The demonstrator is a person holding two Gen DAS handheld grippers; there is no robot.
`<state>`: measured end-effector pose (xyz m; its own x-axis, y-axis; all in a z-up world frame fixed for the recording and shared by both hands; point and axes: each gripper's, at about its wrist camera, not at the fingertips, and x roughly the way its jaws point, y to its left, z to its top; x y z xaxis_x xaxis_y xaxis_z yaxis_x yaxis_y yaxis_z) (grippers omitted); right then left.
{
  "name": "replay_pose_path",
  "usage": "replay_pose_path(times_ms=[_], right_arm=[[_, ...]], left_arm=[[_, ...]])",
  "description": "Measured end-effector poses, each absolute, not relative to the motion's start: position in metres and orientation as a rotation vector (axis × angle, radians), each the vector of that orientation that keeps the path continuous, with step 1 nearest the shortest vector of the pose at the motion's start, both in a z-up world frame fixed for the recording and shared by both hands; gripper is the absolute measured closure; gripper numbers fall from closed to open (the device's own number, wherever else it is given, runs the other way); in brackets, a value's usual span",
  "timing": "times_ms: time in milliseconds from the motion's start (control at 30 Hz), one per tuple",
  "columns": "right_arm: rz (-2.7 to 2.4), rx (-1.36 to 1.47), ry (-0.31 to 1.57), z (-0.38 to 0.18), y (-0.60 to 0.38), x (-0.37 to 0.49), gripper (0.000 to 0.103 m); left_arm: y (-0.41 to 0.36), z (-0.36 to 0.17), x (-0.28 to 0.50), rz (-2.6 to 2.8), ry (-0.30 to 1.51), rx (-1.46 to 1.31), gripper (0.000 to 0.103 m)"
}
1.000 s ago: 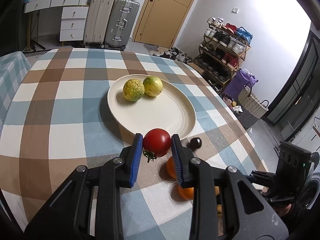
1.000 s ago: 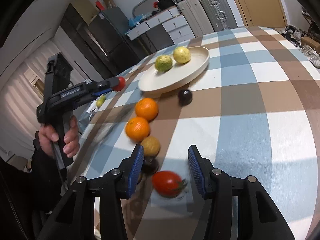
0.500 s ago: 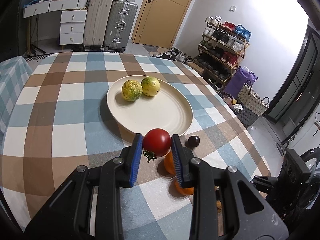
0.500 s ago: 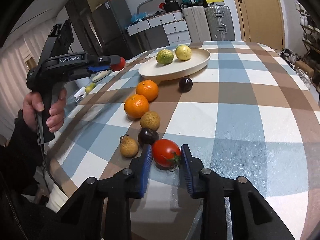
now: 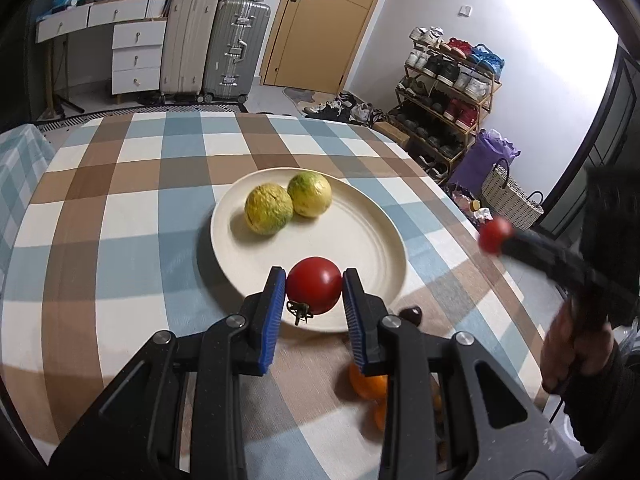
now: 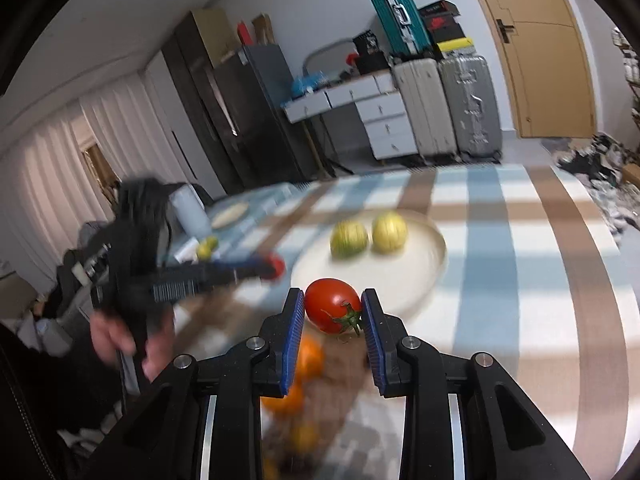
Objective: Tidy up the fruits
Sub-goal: 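Place the red tomato on the plate with the left gripper while the right gripper places its tomato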
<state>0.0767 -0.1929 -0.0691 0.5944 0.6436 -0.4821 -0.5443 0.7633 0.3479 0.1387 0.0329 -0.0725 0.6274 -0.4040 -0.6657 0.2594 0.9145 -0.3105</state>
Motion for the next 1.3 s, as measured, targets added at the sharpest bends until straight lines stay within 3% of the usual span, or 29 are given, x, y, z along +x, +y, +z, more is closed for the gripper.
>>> replay_pose_path(times_ms=[267, 500, 1033, 1100, 1167, 1233, 1300], right_arm=[[0.764, 0.197, 0.672, -0.054, -0.148, 0.184, 0.073], [0.763, 0.164, 0.790, -0.075, -0.106, 0.246, 0.073], [0.693, 0.073, 0.844, -0.107, -0.085, 0.271, 0.073], [0.696, 0.091, 0.844, -0.106, -0.087, 0.270, 0.065], [0.691, 0.108, 0.835, -0.103, -0.091, 0.268, 0.064], [0.689, 0.130, 0.820, -0.096, -0.098, 0.264, 0.062], [0.684, 0.153, 0.796, -0.087, -0.107, 0.256, 0.054]], left_arm=[[0.043, -0.085, 0.182, -0.356, 0.831, -0.180, 0.077], [0.049, -0.103, 0.204, -0.351, 0.861, -0.169, 0.077], [0.042, -0.113, 0.218, -0.352, 0.850, -0.113, 0.076], [0.042, -0.109, 0.215, -0.352, 0.842, -0.115, 0.076], [0.043, -0.106, 0.212, -0.344, 0.837, -0.113, 0.074], [0.044, -0.101, 0.207, -0.332, 0.833, -0.110, 0.070], [0.045, -0.096, 0.201, -0.312, 0.825, -0.113, 0.062]])
